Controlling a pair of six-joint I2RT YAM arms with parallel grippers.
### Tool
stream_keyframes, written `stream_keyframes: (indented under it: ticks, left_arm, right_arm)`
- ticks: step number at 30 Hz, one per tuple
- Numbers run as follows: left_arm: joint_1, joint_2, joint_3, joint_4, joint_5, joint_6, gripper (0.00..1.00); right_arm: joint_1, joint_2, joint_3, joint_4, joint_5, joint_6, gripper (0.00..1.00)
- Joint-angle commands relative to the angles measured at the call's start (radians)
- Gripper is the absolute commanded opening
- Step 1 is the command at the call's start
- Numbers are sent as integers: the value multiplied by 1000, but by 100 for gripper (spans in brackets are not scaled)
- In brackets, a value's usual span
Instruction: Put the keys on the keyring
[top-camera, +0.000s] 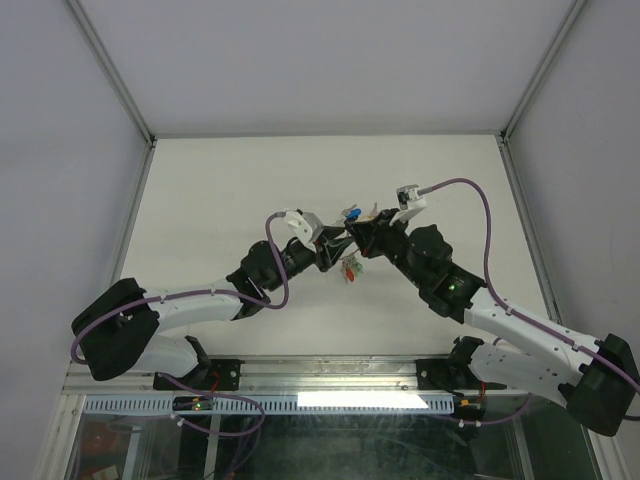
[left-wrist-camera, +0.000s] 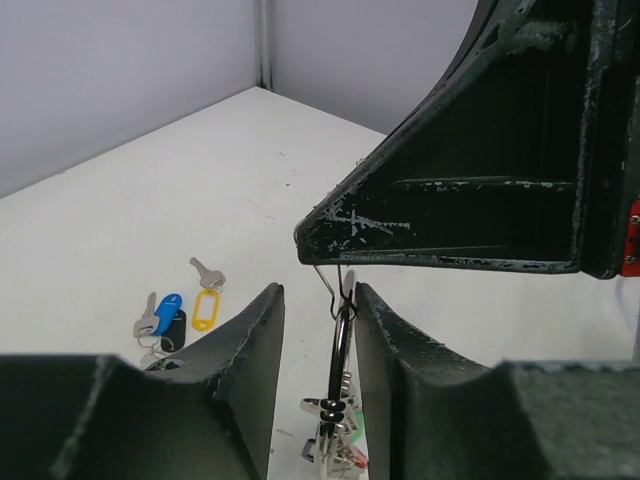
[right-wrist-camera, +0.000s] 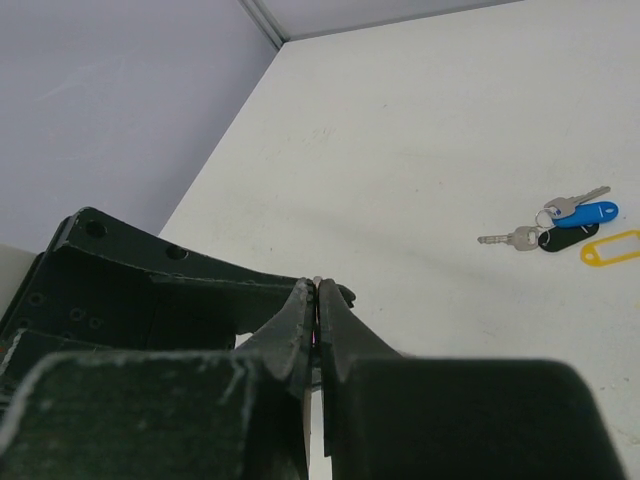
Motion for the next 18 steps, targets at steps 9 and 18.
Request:
stream_keyframes:
  ticks: [9, 18]
  left_arm:
    - [6, 2, 62, 10, -60, 44, 0]
    - [-48, -31, 30, -23, -82, 305, 0]
  right_arm:
    - [0, -83, 7, 24, 12, -2, 0]
    - [0, -145, 93, -172, 45, -43, 36]
